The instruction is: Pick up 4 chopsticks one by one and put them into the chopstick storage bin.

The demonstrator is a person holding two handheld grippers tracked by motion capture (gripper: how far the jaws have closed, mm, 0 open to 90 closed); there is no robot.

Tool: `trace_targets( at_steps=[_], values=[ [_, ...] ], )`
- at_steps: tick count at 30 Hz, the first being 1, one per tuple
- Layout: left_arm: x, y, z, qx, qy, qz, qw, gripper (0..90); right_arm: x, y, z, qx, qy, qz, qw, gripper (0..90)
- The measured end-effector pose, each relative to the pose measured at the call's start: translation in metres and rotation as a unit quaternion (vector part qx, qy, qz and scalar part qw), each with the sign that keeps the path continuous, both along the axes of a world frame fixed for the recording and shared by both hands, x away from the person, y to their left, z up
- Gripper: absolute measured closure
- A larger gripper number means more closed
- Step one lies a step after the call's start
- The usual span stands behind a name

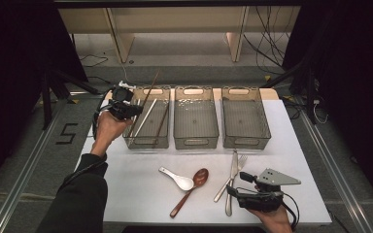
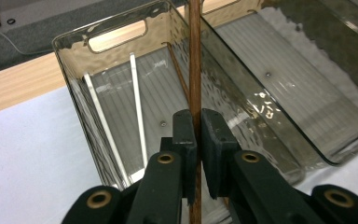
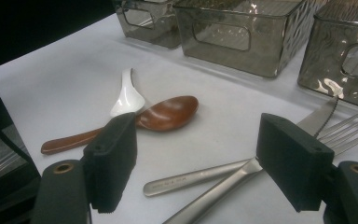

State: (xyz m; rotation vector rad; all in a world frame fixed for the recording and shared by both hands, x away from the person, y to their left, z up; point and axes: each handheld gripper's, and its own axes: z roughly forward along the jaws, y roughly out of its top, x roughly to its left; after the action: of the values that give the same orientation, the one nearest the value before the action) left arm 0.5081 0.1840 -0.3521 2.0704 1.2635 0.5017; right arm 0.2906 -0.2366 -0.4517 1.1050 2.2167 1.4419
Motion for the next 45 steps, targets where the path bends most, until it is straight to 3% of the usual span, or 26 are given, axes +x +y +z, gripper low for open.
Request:
trace_targets(
  at_steps=[12,19,45],
  values=[
    [0.019,0.002,-0.008,0.005,-0.003,0.019,0.9998,84.2,0.0,0.0,0.0,0.0,0.001,0.001,1.0,29.8],
    [0.027,0.002,-0.02,0.004,0.005,0.026,0.9996,84.2,0.0,0.0,0.0,0.001,0.001,0.001,1.0,29.8],
    [0.028,-0.001,-0.048,0.004,0.028,0.03,0.9992,83.6,0.0,0.0,-0.001,0.002,0.003,0.002,1.0,29.8]
  ],
)
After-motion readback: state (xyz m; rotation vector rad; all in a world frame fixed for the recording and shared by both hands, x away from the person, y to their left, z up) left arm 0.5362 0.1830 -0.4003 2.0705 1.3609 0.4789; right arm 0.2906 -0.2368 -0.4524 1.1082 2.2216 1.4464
